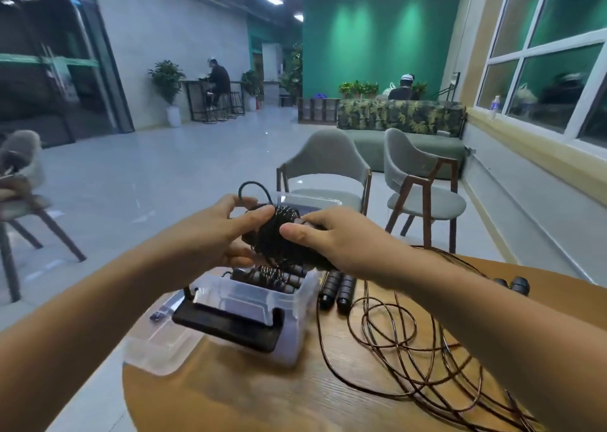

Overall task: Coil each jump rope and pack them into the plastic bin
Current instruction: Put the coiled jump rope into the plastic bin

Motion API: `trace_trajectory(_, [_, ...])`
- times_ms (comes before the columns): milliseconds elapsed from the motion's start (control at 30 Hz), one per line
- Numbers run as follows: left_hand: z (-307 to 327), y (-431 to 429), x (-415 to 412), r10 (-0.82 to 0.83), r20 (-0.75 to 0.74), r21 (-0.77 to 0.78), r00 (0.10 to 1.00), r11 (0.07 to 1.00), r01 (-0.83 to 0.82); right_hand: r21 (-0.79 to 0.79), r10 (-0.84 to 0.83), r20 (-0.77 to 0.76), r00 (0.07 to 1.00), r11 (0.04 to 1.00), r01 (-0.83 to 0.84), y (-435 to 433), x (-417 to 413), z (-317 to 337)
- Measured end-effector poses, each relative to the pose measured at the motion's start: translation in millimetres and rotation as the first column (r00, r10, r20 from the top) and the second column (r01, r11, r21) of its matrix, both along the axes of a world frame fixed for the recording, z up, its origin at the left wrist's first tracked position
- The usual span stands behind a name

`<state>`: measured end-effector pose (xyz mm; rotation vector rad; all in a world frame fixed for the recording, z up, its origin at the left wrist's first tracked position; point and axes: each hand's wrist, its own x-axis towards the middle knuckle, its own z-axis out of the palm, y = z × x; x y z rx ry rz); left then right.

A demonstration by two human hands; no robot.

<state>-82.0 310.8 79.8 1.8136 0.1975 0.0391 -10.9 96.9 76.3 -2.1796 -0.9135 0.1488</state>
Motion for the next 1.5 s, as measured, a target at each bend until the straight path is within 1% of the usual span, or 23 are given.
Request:
trace_trajectory(67, [-3.0,14.8,3.8,0.009,-0.022,0.081,1.000,0.997,-0.007,-0.109,0.018,-0.027,0.999,0.994,-0.021,16.7,9.7,2.5])
trace_trajectory(167, [-6.8,33.9,7.6,0.066,0.059,0.298,0.996,0.951,-0.081,-0.282,0.036,-0.046,0.998,0.958,-0.048,36.9,20.1,10.0])
trace_trajectory(233, [-9.3,44.2,8.4,0.067,0.075,0.359,0.995,0.929,-0.089,-0.369,0.028,-0.059,0.998,0.928,-0.048,48.1,27.6,14.2])
trace_trajectory(267, [-10.6,48.0,8.2,0.061,0.074,0.422,0.995,0.902,-0.087,-0.396,0.019,-0.079,0.997,0.917,-0.049,53.5,30.8,16.1])
trace_trajectory(333, [-13.3,52.2,7.6,0.026,0.097,0.592,0.995,0.802,-0.079,-0.451,0.022,-0.109,0.994,0.890,-0.069,63.0,37.6,19.1])
trace_trajectory(367, [-14.5,53.4,7.3,-0.001,0.119,0.645,0.993,0.760,-0.077,-0.480,0.026,-0.127,0.992,0.873,-0.085,67.7,40.4,20.0])
trace_trajectory(400, [-15.4,54.4,6.8,-0.027,0.138,0.679,0.990,0.731,-0.074,-0.490,0.027,-0.161,0.987,0.866,-0.104,73.2,42.6,19.8])
trace_trajectory(433, [-15.1,53.9,6.6,-0.048,0.145,0.696,0.988,0.715,-0.068,-0.470,0.016,-0.229,0.973,0.874,-0.125,75.9,45.0,18.1])
trace_trajectory(467, [-15.5,55.5,7.0,-0.061,0.144,0.702,0.988,0.709,-0.059,-0.431,0.000,-0.329,0.944,0.890,-0.150,79.6,47.7,15.0])
trace_trajectory(533, [-17.1,58.8,6.8,-0.065,0.105,0.716,0.992,0.697,-0.030,-0.360,-0.018,-0.522,0.853,0.911,-0.201,84.2,50.7,6.7])
trace_trajectory(600, [-19.4,60.3,6.3,-0.089,0.029,0.757,0.996,0.652,0.036,-0.313,-0.003,-0.618,0.786,0.918,-0.243,86.4,55.0,-5.0])
trace_trajectory(633, [-20.7,60.4,6.6,-0.105,-0.018,0.782,0.994,0.619,0.079,-0.303,0.005,-0.626,0.780,0.920,-0.249,86.9,57.3,-10.1])
trace_trajectory(700, [-21.7,60.3,8.0,-0.115,-0.093,0.824,0.989,0.548,0.141,-0.316,0.018,-0.591,0.807,0.915,-0.251,89.3,61.6,-15.9])
trace_trajectory(800, [-21.9,61.5,12.7,-0.116,-0.137,0.874,0.984,0.453,0.175,-0.405,0.044,-0.487,0.872,0.874,-0.270,95.2,62.7,-18.6])
trace_trajectory(900, [-22.1,63.0,20.6,-0.127,-0.200,0.893,0.972,0.385,0.234,-0.495,0.044,-0.460,0.887,0.817,-0.297,100.6,59.1,-21.9])
trace_trajectory(1000, [-19.3,63.5,31.2,-0.137,-0.281,0.904,0.950,0.294,0.309,-0.541,0.069,-0.440,0.895,0.775,-0.325,106.3,58.9,-26.3])
trace_trajectory(1067, [-19.1,61.5,38.0,-0.145,-0.325,0.908,0.934,0.229,0.351,-0.592,0.113,-0.349,0.930,0.743,-0.312,107.9,58.8,-30.0])
trace_trajectory(1167, [-24.0,57.8,48.5,-0.154,-0.385,0.907,0.910,0.117,0.404,-0.702,0.232,-0.136,0.963,0.664,-0.259,110.5,52.0,-34.8])
trace_trajectory(1200, [-25.1,56.8,51.5,-0.161,-0.399,0.904,0.903,0.098,0.417,-0.709,0.268,-0.094,0.959,0.658,-0.253,110.7,49.5,-35.8])
trace_trajectory(1267, [-25.9,56.7,56.3,-0.177,-0.415,0.893,0.893,0.106,0.436,-0.703,0.323,-0.032,0.946,0.665,-0.251,109.2,47.1,-38.5])
trace_trajectory(1367, [-27.9,56.4,62.7,-0.197,-0.423,0.884,0.884,0.124,0.450,-0.688,0.330,0.075,0.941,0.700,-0.191,104.0,47.9,-40.4])
trace_trajectory(1467, [-33.4,54.5,70.0,-0.233,-0.443,0.873,0.866,0.107,0.476,-0.676,0.320,0.082,0.944,0.713,-0.183,102.3,47.6,-42.7])
trace_trajectory(1500, [-34.7,52.5,72.5,-0.245,-0.460,0.860,0.853,0.115,0.497,-0.679,0.323,0.080,0.943,0.710,-0.186,102.3,47.1,-43.2])
